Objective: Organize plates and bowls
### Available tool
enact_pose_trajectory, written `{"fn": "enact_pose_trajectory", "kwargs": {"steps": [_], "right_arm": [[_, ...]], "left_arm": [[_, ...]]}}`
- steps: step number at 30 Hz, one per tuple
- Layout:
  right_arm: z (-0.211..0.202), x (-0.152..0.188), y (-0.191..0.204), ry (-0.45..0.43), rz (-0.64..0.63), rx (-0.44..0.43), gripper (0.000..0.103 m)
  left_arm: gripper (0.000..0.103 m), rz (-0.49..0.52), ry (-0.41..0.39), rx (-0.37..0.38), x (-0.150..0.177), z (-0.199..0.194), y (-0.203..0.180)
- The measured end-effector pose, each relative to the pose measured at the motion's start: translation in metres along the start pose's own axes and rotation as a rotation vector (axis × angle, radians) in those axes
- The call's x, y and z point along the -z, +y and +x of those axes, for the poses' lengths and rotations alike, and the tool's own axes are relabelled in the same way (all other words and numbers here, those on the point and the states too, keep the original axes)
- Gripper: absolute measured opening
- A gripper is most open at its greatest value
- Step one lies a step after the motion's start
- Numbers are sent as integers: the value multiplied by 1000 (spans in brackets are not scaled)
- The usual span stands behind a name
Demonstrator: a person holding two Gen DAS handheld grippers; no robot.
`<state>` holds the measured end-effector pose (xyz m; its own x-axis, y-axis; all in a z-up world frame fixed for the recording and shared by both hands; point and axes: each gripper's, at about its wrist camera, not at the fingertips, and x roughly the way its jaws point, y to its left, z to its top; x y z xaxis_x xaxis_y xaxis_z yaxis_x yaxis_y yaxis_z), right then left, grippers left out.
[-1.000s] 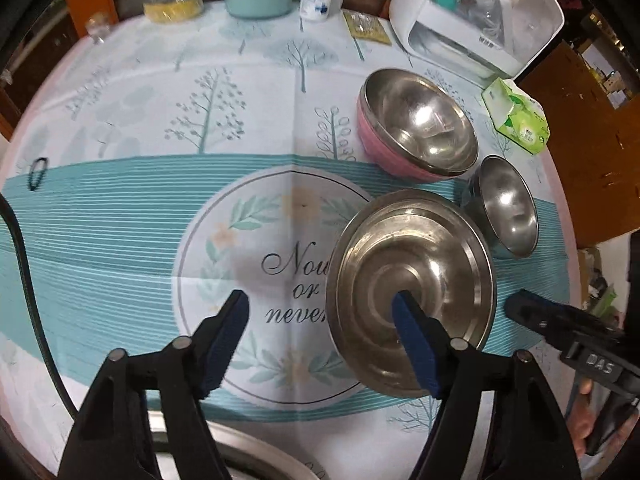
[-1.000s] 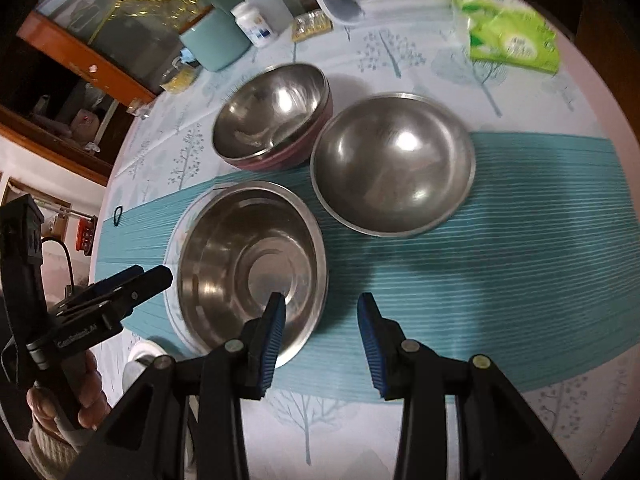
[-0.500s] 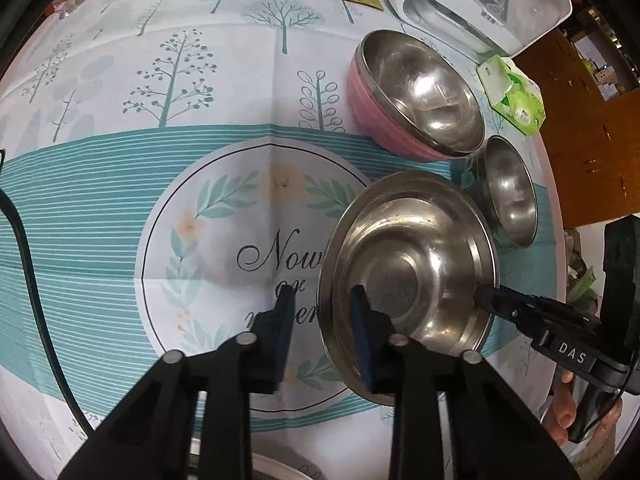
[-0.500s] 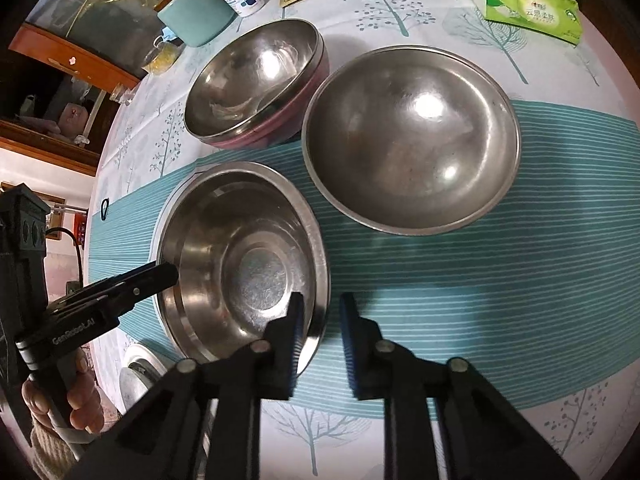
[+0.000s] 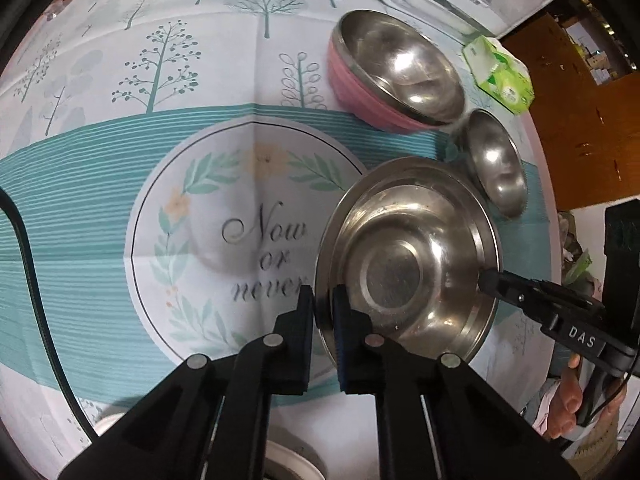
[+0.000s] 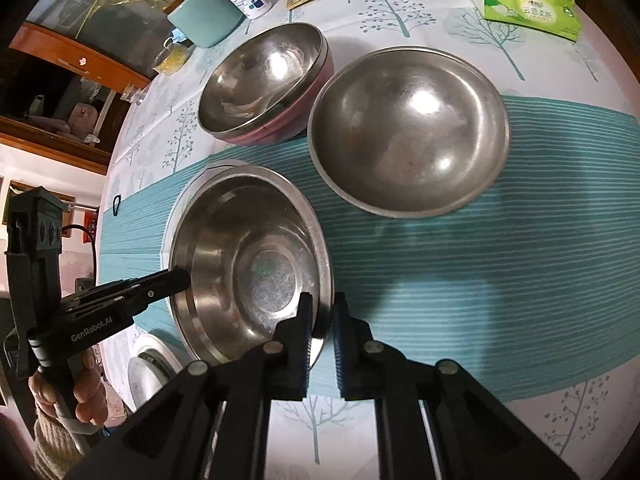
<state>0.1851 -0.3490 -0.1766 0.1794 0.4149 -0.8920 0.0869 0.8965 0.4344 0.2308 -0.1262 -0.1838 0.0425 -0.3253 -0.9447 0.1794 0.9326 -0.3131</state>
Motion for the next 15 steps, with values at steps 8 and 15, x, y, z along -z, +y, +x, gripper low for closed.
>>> {"fn": "enact_pose_trajectory", "kwargs": {"steps": [8, 15], "right_arm": [[-27, 26, -4, -16, 0, -13, 9], [-63, 57, -7, -54, -22, -3, 9]], "left_arm": [[7, 85, -36, -4, 28, -31, -35], [8, 148, -68, -9, 64, -55, -63]]}}
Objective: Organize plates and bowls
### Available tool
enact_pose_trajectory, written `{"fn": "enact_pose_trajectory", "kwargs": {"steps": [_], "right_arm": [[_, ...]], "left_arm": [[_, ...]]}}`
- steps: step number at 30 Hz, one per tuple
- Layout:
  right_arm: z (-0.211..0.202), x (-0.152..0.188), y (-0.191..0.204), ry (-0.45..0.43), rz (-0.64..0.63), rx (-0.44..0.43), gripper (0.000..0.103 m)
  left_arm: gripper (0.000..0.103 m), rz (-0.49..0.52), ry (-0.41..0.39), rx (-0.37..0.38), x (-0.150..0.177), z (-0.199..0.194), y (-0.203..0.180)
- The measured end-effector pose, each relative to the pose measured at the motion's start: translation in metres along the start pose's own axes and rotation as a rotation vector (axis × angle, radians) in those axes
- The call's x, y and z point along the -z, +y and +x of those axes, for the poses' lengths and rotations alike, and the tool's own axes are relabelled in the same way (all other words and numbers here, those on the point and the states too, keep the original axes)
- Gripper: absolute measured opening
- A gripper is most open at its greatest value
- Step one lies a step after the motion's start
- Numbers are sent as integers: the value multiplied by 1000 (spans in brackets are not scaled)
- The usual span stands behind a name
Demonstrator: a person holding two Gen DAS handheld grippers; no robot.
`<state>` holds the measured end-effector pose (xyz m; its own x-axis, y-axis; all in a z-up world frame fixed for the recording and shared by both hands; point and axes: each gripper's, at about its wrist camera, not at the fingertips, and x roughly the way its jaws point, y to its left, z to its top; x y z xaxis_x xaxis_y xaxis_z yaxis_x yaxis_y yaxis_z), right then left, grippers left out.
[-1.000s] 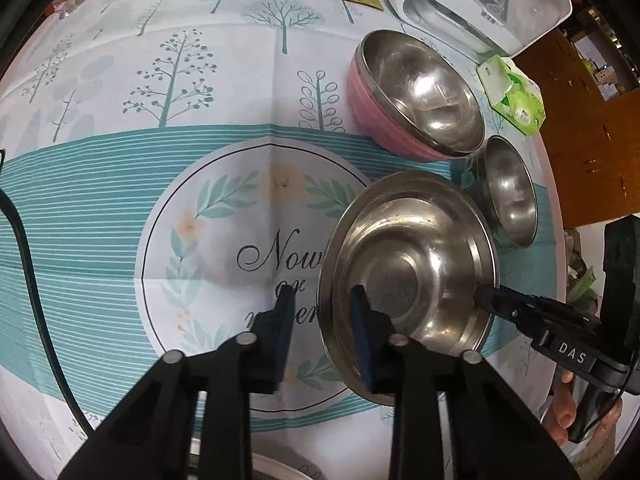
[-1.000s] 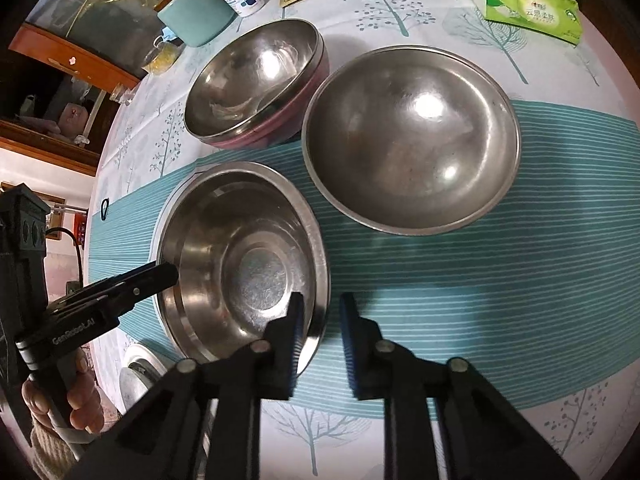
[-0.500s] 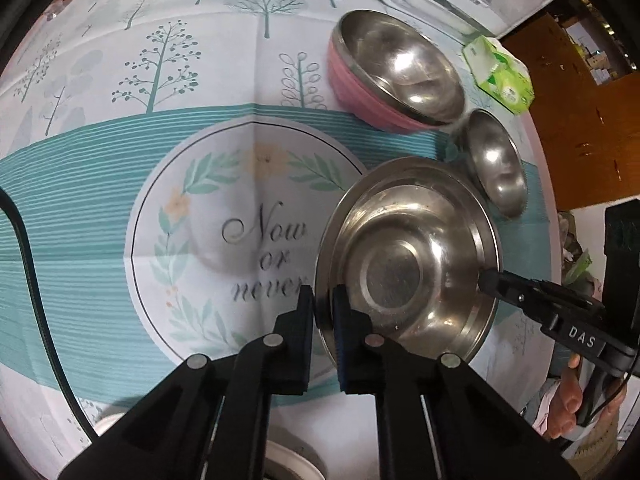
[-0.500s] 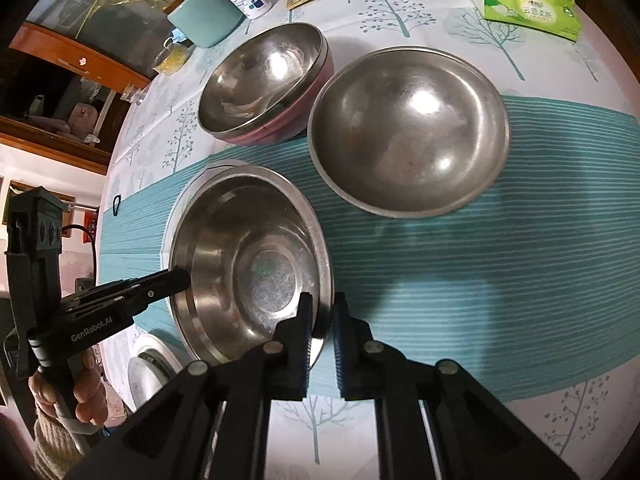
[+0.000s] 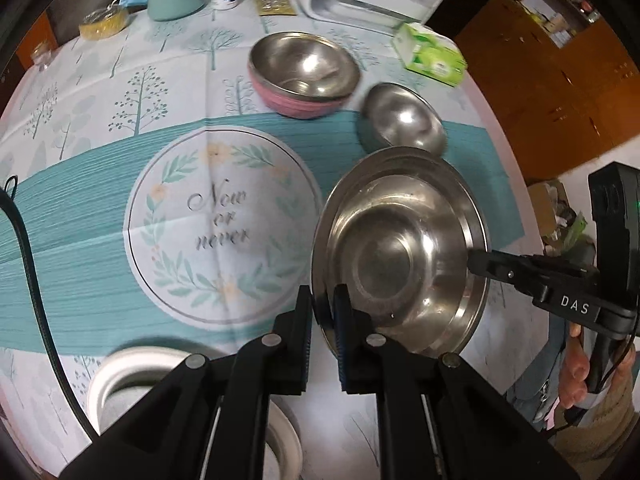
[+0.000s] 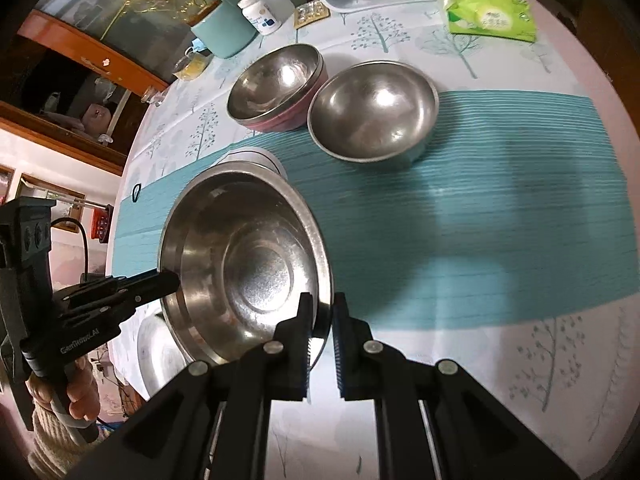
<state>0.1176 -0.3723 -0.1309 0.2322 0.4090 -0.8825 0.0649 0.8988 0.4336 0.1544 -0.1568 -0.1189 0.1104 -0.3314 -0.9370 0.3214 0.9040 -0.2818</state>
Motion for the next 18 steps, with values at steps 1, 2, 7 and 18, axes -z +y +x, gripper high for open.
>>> {"fn": "enact_pose_trajectory", "kwargs": {"steps": [1, 2, 7, 18], "right_arm": [[-3, 5, 0, -1, -4, 4, 9], [-6, 10, -1, -3, -7, 8, 9], [-17, 38, -6, 8, -25, 18, 9], [0, 91, -19, 92, -38, 56, 9]], "left_arm": [[8, 7, -1, 3, 8, -4, -2], [8, 10, -1, 4, 13, -5, -6], [9, 15, 25, 4, 48, -2, -19], [10, -44, 109, -2, 111, 31, -25]]}}
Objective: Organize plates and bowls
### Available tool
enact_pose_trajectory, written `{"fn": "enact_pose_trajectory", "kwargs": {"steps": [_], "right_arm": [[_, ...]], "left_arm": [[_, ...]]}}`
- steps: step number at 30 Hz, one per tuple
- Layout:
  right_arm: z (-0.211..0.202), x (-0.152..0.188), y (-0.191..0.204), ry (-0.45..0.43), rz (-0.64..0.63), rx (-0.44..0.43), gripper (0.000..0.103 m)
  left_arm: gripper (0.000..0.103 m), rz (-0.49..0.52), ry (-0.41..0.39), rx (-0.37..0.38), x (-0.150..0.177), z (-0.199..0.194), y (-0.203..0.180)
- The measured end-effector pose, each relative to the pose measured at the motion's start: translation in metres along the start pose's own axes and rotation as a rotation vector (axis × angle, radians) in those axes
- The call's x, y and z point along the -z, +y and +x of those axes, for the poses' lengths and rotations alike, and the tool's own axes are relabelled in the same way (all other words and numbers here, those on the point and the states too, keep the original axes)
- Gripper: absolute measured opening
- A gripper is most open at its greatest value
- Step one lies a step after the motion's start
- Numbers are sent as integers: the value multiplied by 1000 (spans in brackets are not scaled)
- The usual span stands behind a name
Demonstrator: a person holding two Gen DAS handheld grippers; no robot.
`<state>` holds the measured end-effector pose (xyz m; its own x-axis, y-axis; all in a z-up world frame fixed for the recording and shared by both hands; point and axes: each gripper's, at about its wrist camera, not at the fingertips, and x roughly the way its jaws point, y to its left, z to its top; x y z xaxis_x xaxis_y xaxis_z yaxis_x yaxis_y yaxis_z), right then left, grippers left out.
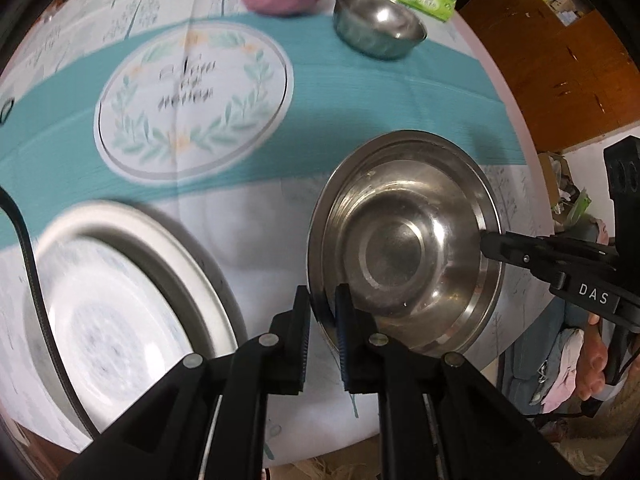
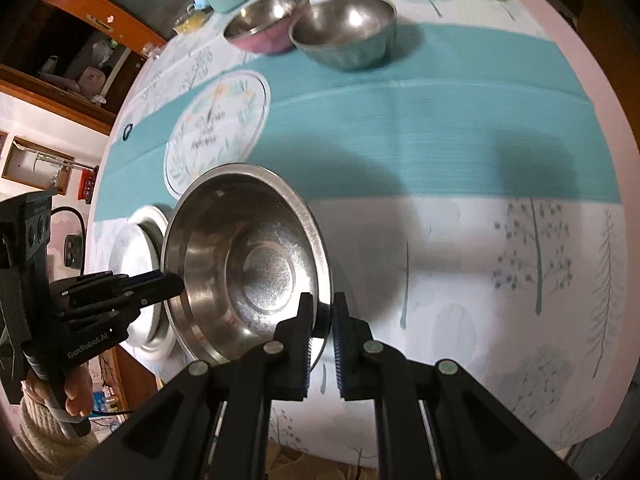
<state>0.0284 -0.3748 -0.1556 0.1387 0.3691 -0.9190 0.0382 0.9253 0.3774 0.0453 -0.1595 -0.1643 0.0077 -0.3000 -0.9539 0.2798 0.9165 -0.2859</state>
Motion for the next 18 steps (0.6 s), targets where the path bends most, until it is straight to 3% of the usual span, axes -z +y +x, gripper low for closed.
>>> {"fn": "enact_pose_trajectory", "kwargs": {"steps": [18], "right_arm": [[24, 15, -2, 78, -15, 21, 9]], "left_arm": [[10, -35, 35, -15, 26, 9, 4]]}}
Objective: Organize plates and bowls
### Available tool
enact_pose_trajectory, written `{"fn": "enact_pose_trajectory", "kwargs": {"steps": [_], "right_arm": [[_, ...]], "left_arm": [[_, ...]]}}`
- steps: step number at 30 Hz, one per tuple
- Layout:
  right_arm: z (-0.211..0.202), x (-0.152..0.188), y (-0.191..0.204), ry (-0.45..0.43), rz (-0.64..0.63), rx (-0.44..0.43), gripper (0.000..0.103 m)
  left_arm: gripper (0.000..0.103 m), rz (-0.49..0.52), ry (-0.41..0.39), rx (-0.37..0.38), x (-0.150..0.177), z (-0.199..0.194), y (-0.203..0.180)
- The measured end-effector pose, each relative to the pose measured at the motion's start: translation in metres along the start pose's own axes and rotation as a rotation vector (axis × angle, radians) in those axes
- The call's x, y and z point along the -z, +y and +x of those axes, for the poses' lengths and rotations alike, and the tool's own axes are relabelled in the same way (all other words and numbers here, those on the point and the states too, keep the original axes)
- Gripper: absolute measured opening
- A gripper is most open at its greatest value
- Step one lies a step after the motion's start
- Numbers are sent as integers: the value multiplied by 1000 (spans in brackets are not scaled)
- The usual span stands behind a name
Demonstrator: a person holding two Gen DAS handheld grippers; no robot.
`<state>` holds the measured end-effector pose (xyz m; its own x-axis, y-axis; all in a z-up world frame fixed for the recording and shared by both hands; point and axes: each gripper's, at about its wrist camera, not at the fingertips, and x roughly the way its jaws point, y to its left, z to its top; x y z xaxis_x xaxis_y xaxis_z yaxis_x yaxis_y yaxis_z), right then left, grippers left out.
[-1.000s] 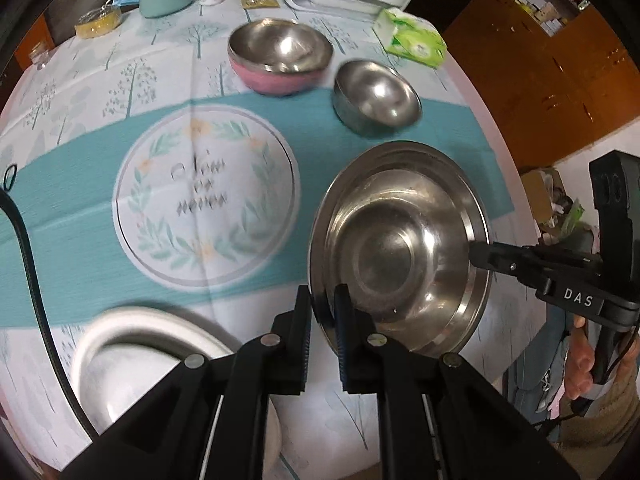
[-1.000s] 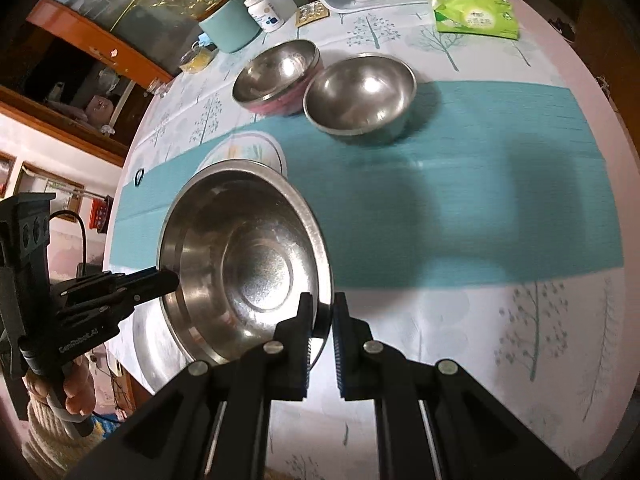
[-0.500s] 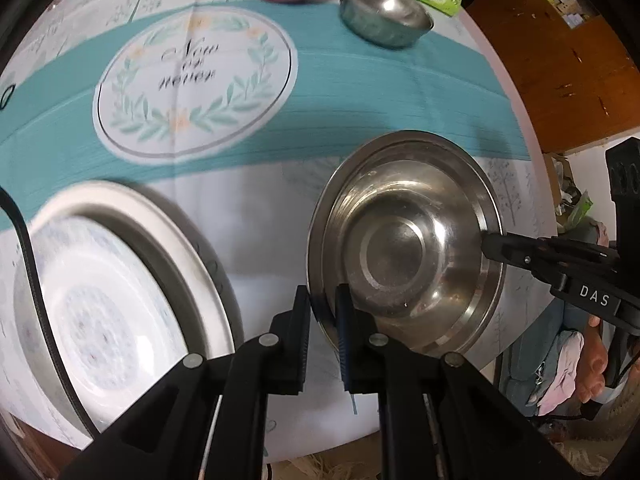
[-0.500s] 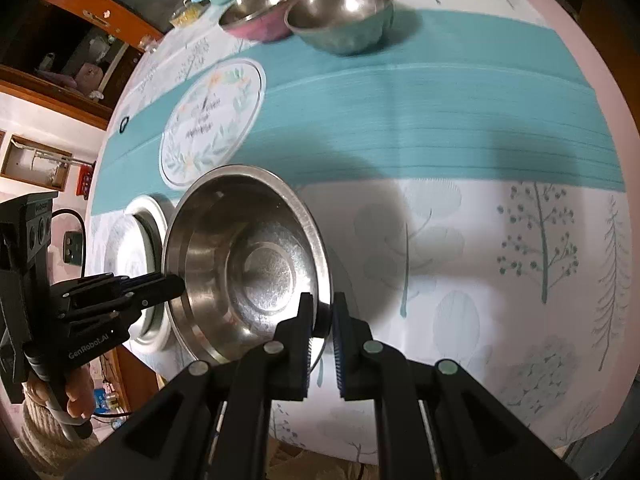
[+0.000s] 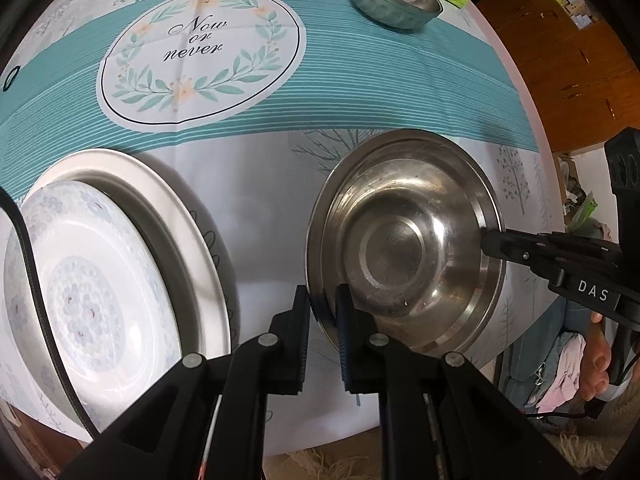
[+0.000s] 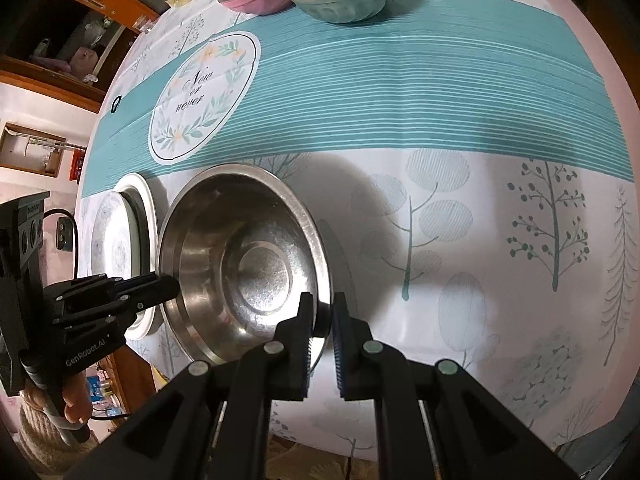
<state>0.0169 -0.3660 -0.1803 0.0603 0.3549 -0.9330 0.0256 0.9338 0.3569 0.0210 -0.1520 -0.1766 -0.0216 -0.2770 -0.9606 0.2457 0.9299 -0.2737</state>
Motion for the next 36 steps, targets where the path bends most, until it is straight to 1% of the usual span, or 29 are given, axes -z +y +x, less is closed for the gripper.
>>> {"fn": "enact_pose_trajectory", "kwargs": {"steps": [16, 18, 19, 20, 22, 25, 27, 28, 30, 36], "right_arm": [[6, 0, 8, 14, -36, 26, 10], [6, 1, 8, 10, -38, 34, 11], [6, 1, 9, 7, -37, 37, 11], [6, 1, 9, 8, -34, 39, 11], [5, 1, 8, 7, -32, 36, 11], [2, 3, 8, 1, -38, 26, 18], [0, 4, 9, -9, -41, 30, 26], [-1, 5, 9, -12, -43, 29, 27], [-4, 6, 8, -16, -44, 27, 27], [-11, 12, 6, -23, -48, 20, 27]], "left_arm": [[12, 9, 9, -17, -3, 1, -11], [16, 12, 11, -22, -3, 1, -12], [22, 11, 9, -24, -3, 1, -13], [25, 8, 6, -28, -2, 1, -14], [36, -1, -8, -40, -2, -1, -14], [38, -10, -19, -42, -1, -4, -11], [42, -19, -30, -45, -1, -7, -10], [46, -22, -37, -49, -1, -9, -9], [50, -26, -56, -59, -1, -13, -10], [51, -30, -103, -73, -2, -27, -14]]}}
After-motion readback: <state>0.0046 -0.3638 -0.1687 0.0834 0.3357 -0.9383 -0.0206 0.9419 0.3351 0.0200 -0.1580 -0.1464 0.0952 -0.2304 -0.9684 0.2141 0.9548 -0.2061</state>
